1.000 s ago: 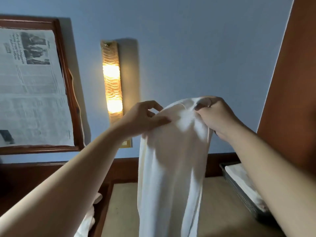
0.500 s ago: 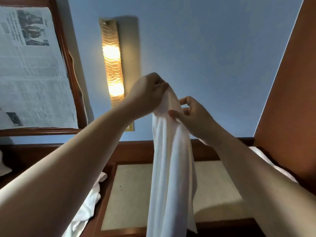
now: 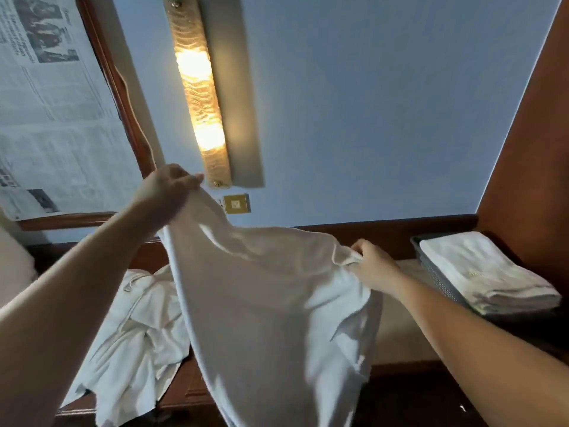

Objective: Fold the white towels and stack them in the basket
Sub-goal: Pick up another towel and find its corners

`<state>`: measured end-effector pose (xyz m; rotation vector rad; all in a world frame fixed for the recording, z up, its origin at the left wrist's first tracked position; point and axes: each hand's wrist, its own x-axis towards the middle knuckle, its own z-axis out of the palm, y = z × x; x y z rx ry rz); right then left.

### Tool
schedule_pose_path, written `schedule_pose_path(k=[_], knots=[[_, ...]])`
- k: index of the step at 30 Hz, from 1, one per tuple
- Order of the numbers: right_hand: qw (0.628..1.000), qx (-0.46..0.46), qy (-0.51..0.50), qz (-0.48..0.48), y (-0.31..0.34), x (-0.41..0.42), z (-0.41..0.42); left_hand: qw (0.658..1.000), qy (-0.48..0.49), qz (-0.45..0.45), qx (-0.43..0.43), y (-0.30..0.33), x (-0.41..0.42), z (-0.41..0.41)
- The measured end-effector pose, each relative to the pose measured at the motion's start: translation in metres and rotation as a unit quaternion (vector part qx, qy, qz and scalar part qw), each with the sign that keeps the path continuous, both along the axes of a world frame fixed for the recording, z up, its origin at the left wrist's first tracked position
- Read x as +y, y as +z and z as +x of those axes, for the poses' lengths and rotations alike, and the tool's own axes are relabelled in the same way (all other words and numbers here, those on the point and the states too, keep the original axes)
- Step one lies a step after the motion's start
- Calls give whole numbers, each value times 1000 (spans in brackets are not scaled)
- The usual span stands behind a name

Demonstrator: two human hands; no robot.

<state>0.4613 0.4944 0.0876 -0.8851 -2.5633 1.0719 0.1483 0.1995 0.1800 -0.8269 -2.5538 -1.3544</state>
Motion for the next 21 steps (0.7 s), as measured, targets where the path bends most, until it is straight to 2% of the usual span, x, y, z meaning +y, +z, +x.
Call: schedule_pose_path(k=[1, 2, 3, 5, 8, 11, 16, 19, 21], knots=[[999, 1, 41, 9, 18, -9, -9, 999, -18, -32, 31, 27, 10, 91], [996, 10, 86, 13, 36, -19, -17, 992, -77, -88, 37, 42, 19, 140], [991, 22, 134, 12, 55, -29, -25, 982, -118, -119, 90, 37, 31, 167], [977, 32, 210, 12, 93, -48, -34, 959, -175, -189, 120, 27, 51, 191], [964, 49, 258, 47, 129, -50, -42, 960, -171, -189, 119, 21, 76, 182], [966, 64, 252, 1, 141, -35, -32, 954, -175, -196, 147, 20, 74, 166], [972, 39, 224, 55, 145, -14, -20, 975, -141, -123, 120, 20, 65, 149], [975, 0, 203, 95, 141, -5, -17, 964, -114, -166, 176, 23, 61, 143], [975, 9, 183, 129, 142, 2, -15, 946, -99, -218, 219, 21, 53, 135]])
